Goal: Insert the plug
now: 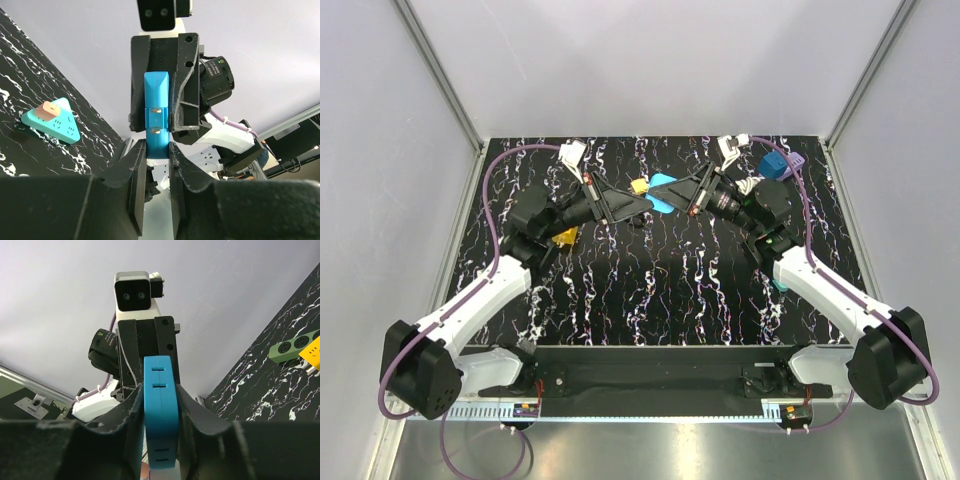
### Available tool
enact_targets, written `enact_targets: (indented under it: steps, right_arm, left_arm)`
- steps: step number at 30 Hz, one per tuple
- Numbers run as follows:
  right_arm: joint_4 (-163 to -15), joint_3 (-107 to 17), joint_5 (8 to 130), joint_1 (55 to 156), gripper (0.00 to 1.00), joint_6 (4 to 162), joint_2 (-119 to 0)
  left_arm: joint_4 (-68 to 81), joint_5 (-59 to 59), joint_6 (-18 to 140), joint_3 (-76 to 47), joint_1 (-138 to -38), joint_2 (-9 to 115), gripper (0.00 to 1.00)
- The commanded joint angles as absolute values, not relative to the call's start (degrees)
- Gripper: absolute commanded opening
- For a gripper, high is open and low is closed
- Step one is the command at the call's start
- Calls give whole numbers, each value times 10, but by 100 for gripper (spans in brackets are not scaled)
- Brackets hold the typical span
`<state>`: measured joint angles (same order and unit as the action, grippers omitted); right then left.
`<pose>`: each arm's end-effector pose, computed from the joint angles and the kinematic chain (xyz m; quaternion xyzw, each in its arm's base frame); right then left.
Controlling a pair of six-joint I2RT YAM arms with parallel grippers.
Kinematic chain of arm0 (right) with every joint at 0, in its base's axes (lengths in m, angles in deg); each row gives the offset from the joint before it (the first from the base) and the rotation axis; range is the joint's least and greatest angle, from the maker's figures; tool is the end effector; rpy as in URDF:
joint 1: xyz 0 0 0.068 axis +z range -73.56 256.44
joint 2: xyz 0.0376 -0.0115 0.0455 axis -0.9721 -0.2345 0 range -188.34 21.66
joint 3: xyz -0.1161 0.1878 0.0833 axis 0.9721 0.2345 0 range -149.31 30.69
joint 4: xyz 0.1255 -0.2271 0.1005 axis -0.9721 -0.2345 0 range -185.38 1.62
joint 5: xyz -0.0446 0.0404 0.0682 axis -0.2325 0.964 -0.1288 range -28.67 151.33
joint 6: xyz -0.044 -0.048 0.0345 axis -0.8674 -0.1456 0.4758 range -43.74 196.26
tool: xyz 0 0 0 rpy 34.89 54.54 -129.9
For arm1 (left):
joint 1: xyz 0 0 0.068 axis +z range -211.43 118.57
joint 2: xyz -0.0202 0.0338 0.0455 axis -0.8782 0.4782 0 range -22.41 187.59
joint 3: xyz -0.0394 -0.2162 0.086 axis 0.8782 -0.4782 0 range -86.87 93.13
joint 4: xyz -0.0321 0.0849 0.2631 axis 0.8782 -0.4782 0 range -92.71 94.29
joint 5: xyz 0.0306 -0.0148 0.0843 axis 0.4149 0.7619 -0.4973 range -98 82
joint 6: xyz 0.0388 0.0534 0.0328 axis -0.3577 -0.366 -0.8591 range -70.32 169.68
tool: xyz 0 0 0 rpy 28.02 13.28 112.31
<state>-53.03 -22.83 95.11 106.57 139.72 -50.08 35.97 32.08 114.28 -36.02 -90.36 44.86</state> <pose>0.2746 0.1989 0.3395 -0.0609 0.6115 0.6793 0.4012 0.2598 -0.1889 0.3368 0.0846 0.6262 -0.6864 0.3600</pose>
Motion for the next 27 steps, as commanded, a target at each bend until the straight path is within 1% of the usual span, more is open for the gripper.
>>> enact_targets:
  steps: [1, 3, 5, 6, 7, 8, 9, 11, 12, 13, 14, 15, 17, 18, 23, 24, 25, 26, 27]
  right_arm:
    - [-501, -223, 958, 1072, 30, 1392, -491]
    - [-501, -224, 957, 1072, 26, 1390, -489]
    - [-498, -223, 958, 1071, 19, 1389, -489]
    - [-494, -222, 958, 1072, 20, 1390, -489]
    - [-492, -221, 957, 1071, 22, 1392, -489]
    - [-492, -220, 955, 1072, 30, 1393, -488]
    - [-493, -219, 949, 1072, 34, 1394, -487]
    - [-493, -213, 942, 1072, 38, 1391, -483]
    - [-493, -212, 935, 1072, 39, 1387, -481]
    - [-493, -212, 934, 1072, 38, 1384, -479]
    - [-494, -212, 935, 1071, 34, 1382, -478]
    - [-496, -213, 935, 1072, 19, 1380, -478]
    - [-497, -212, 936, 1072, 8, 1378, -478]
    - [-495, -210, 933, 1072, 0, 1377, -478]
    - [-494, -204, 925, 1071, 0, 1375, -476]
    - [-492, -206, 927, 1071, 14, 1376, -476]
    - [-490, -206, 927, 1072, 23, 1379, -476]
    - [-489, -205, 919, 1072, 29, 1381, -475]
    - [-490, -205, 916, 1072, 31, 1382, -475]
  left_arm:
    - [403, 306, 1142, -362, -906, 445, 0]
    - [402, 307, 1141, -364, -906, 445, 0]
    - [400, 307, 1141, -362, -906, 445, 0]
    - [400, 309, 1140, -362, -906, 445, 0]
    - [398, 309, 1140, -363, -906, 446, 0]
    - [397, 308, 1139, -363, -906, 445, 0]
    - [396, 308, 1139, -363, -906, 444, 0]
    - [394, 307, 1138, -362, -906, 443, 0]
    - [392, 307, 1137, -362, -906, 443, 0]
    - [390, 307, 1135, -362, -906, 443, 0]
    - [389, 306, 1133, -362, -906, 442, 0]
    - [387, 306, 1131, -362, -906, 442, 0]
    - [384, 305, 1130, -362, -906, 443, 0]
    - [383, 305, 1129, -362, -906, 443, 0]
    - [382, 309, 1125, -370, -906, 443, 0]
    - [383, 308, 1125, -373, -906, 441, 0]
    - [382, 308, 1124, -375, -906, 440, 0]
    - [382, 309, 1124, -376, -906, 440, 0]
    - [382, 309, 1125, -375, -906, 440, 0]
